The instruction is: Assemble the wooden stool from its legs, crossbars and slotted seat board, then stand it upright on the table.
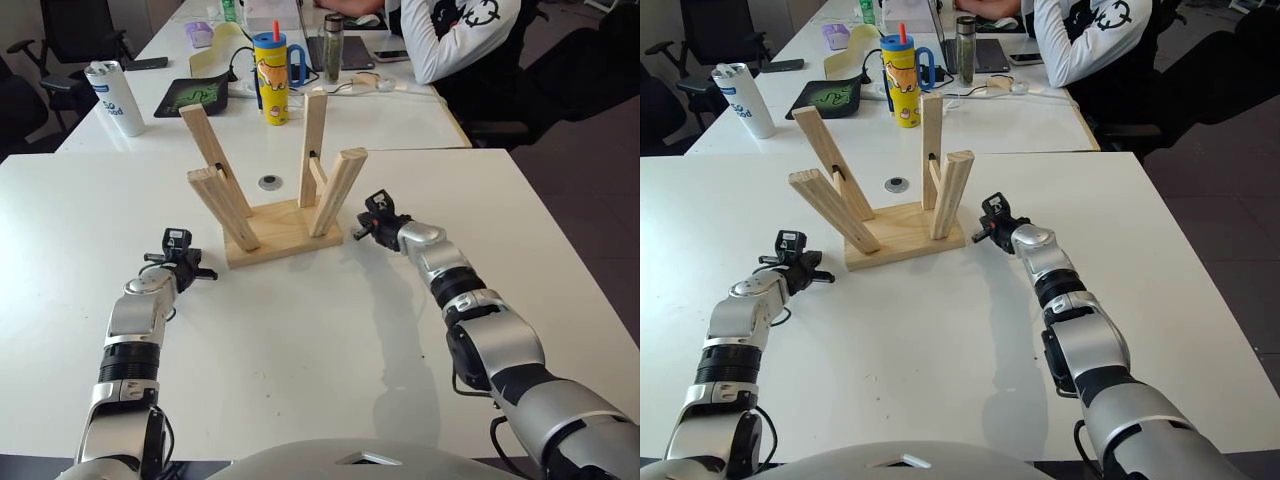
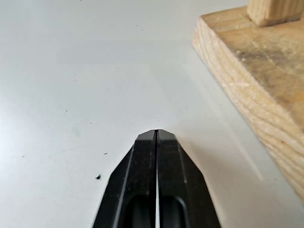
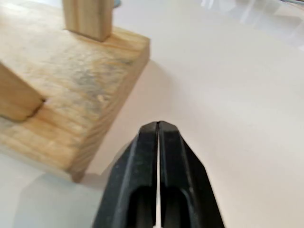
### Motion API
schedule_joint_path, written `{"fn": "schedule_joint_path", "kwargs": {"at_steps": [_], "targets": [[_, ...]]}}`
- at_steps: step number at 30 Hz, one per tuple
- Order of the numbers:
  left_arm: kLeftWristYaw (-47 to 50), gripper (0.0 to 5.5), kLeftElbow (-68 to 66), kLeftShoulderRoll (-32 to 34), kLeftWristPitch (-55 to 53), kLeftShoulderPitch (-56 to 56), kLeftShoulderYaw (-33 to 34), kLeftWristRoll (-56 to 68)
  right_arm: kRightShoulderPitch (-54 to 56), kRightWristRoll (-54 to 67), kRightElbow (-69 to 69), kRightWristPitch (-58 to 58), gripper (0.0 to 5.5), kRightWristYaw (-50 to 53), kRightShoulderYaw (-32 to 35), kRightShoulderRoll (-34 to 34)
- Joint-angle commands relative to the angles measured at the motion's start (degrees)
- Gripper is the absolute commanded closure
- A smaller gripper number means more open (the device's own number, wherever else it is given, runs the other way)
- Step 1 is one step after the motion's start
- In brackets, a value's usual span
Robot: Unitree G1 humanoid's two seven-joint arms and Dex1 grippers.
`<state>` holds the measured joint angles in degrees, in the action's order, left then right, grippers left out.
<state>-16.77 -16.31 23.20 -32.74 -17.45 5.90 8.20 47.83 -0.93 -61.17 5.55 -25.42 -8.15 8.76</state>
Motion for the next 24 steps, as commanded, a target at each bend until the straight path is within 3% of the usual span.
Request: {"fn": "schedule_joint_path", "kwargs": {"at_steps": [1,9,14,19,24], "targets": [[-2.52,5.46,0.99,-0.53,-2.36,1.57,-2.42,-0.04,1.03,-1.26,-1.60,0.11,5.50,-3.01,-0.74,-1.51],[-3.90,5.46,2.33,-2.17,-3.07,1.68,-4.78,-0.17,1.88,-3.48,-5.56,-1.35,5.50,-2.89,-0.78,-3.58],[-5.13,5.46,3.16,-2.70,-1.99,1.24,-8.14,-1.67,-1.26,-2.65,0.00,-2.87,5.50,-12.95,-2.34,-3.36],[-8.06,5.46,12.31,-2.91,-3.83,2.58,-14.34,-3.29,-8.04,2.59,20.09,4.68,5.50,-25.68,-2.91,1.17],[-8.63,5.46,22.29,-3.70,-7.70,3.10,-16.80,-2.33,-16.34,6.45,44.70,15.06,5.50,-29.91,-4.28,6.63]]}}
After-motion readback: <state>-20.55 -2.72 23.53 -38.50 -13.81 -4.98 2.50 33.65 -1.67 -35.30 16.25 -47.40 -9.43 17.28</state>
